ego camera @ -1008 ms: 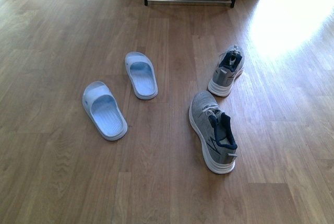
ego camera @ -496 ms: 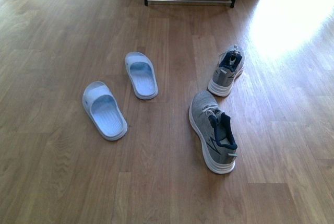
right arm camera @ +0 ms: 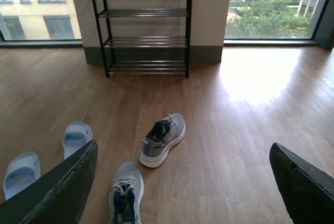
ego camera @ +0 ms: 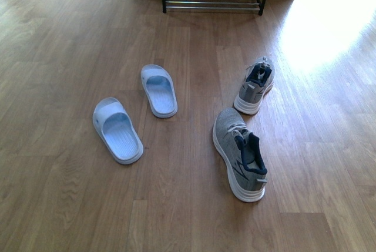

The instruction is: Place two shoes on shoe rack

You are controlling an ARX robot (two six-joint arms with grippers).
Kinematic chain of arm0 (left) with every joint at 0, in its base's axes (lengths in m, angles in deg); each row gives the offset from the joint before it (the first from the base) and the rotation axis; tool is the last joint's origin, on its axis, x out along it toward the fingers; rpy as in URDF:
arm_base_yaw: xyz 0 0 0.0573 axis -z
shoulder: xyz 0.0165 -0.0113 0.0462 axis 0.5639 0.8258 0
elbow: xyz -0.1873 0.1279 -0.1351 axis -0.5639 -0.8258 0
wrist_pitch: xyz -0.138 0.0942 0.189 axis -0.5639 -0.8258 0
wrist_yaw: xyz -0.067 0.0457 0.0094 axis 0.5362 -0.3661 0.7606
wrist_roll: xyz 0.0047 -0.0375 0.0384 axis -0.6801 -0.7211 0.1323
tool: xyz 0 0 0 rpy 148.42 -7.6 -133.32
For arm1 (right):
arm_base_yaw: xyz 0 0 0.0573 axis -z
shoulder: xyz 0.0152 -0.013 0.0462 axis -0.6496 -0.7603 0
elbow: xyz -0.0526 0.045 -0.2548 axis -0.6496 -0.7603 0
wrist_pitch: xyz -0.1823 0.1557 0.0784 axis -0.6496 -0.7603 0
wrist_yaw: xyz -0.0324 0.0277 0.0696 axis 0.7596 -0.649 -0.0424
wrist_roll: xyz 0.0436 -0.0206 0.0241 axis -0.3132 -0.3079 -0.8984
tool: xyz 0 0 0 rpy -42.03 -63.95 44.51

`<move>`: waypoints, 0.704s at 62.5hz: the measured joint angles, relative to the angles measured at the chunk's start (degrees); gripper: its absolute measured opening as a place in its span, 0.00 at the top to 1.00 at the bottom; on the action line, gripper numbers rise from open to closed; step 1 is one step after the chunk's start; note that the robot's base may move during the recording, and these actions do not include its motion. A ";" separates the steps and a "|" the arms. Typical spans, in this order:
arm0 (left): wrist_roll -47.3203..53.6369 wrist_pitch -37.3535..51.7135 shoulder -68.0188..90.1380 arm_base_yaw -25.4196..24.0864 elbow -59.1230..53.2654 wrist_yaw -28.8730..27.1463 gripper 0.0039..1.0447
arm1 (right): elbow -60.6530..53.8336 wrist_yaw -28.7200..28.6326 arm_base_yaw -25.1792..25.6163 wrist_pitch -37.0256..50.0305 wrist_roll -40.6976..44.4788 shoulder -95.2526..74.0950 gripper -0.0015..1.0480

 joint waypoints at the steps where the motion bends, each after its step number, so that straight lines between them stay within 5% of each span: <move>1: 0.00 0.00 0.00 0.00 0.00 0.00 0.09 | 0.00 -0.02 0.00 -0.02 0.00 0.00 0.09; 44: 0.00 0.00 0.00 0.00 0.00 0.00 0.09 | 0.00 0.00 0.00 0.00 0.00 0.00 0.09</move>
